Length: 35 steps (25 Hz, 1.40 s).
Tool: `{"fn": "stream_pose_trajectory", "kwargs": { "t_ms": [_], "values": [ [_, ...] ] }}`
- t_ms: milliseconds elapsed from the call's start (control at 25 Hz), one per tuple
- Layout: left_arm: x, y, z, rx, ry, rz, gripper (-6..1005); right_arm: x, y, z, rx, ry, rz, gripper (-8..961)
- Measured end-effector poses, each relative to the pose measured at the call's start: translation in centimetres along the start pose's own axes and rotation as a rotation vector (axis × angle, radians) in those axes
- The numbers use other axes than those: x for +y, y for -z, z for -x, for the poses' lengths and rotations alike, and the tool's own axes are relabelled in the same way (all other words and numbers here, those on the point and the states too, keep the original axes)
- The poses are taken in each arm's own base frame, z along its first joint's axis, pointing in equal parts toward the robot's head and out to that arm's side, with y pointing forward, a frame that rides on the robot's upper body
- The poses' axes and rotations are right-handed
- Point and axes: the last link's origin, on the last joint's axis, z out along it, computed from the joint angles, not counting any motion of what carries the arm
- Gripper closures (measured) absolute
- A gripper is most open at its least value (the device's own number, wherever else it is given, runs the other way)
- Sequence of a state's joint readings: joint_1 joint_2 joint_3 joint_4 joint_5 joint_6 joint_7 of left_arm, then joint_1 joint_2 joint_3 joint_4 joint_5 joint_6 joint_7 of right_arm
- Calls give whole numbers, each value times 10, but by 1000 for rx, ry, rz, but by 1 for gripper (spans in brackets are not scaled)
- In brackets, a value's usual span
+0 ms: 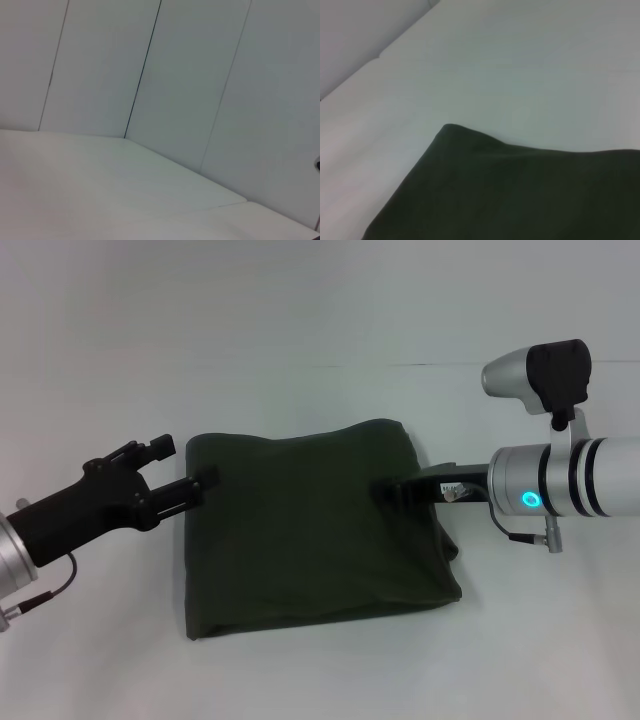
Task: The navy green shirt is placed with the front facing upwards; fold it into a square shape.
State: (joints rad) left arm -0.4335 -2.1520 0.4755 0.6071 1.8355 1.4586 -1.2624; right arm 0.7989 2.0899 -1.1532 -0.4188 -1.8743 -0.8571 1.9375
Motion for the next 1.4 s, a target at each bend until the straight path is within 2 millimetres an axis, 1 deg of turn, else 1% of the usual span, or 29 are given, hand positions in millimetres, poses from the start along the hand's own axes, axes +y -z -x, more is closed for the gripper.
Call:
{"fn": "stream_pose_trajectory", "kwargs": {
  "t_ms": [160,240,280,640,720,920,1040,1120,1240,1400],
  "values": [
    [0,0,0,0,2,1,124,1,0,-5,23,2,9,902],
    [0,0,0,0,2,1,124,0,4,-11,39,-4,27,901],
    [0,0,0,0,2,1,124,0,4,-11,39,-4,27,900],
    [1,-1,1,0,3,2,124,-11,26,-34,84,-59,81,895],
    [1,-1,1,0,4,3,124,-12,28,-35,86,-62,84,894],
    [1,-2,1,1,5,4,125,-16,40,-39,87,-66,111,891],
    [1,-2,1,1,6,4,125,-12,45,-33,64,-47,149,889],
    [1,-2,0,3,7,4,125,-6,46,-29,58,-29,177,888],
    [1,-2,0,7,7,2,125,5,40,-26,72,-3,213,887],
    [1,-2,0,8,8,1,125,20,27,-24,103,46,245,884]
  ]
}}
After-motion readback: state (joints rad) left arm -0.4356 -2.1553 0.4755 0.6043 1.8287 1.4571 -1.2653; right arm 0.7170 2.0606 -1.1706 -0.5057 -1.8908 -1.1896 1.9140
